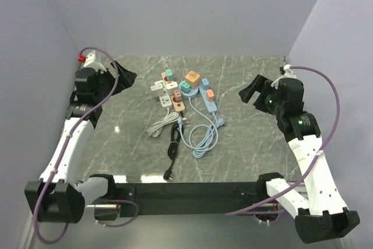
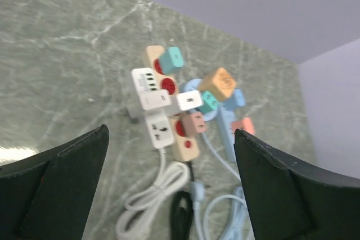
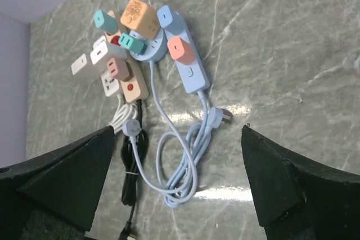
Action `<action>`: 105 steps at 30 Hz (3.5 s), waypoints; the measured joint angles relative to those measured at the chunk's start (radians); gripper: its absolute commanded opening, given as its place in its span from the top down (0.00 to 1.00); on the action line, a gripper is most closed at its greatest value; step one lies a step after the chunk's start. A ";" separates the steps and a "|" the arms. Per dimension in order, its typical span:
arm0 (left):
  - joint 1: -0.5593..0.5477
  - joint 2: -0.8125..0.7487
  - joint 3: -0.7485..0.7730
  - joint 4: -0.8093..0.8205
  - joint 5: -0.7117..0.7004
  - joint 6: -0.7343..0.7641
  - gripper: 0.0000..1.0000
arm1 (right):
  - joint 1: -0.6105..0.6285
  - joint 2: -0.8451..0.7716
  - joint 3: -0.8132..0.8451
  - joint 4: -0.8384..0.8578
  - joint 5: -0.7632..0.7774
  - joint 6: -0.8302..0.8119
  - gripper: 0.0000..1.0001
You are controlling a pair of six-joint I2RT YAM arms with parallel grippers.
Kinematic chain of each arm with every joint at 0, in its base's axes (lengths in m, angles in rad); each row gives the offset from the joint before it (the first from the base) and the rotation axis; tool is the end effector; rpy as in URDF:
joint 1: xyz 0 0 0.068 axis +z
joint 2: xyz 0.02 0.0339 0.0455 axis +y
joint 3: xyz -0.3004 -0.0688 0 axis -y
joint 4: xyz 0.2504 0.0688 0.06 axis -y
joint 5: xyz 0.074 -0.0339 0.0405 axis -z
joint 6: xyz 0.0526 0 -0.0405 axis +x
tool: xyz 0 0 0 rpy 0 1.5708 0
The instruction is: Pull the plug off the socket
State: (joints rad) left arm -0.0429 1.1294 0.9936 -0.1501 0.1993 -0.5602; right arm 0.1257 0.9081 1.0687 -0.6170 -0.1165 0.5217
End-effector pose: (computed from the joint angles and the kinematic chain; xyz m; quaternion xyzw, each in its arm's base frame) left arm 0.2677 -0.0219 0.3752 -0.1461 0.7854 -0.2531 0.5456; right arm 0.1839 0.0294 0.3939 0.1365 0.8368 0.2148 0.4848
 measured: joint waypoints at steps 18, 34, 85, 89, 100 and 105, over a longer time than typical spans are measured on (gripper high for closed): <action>-0.048 0.021 0.043 -0.215 0.196 -0.064 0.01 | 0.181 0.650 0.287 -0.024 0.287 -0.211 0.00; -0.152 -0.163 -0.121 -0.238 0.195 -0.138 0.01 | 0.297 0.984 0.494 0.045 0.238 -0.383 0.04; -0.456 0.120 -0.090 -0.174 0.071 -0.247 0.01 | 0.248 0.770 0.148 0.092 -0.085 -0.187 1.00; -0.548 0.248 0.001 -0.142 0.042 -0.269 0.01 | 0.233 0.679 0.120 0.098 -0.202 -0.166 1.00; -0.670 0.385 0.130 -0.048 -0.094 -0.269 0.02 | 0.233 0.636 0.017 0.049 -0.505 -0.180 1.00; -0.704 0.436 0.152 -0.044 -0.147 -0.229 0.06 | 0.234 0.597 0.010 0.027 -0.586 -0.195 1.00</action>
State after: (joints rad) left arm -0.7471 1.5658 1.1454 -0.1940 0.0525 -0.7895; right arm 0.3595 1.5055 1.0786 -0.5896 -0.7021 0.3267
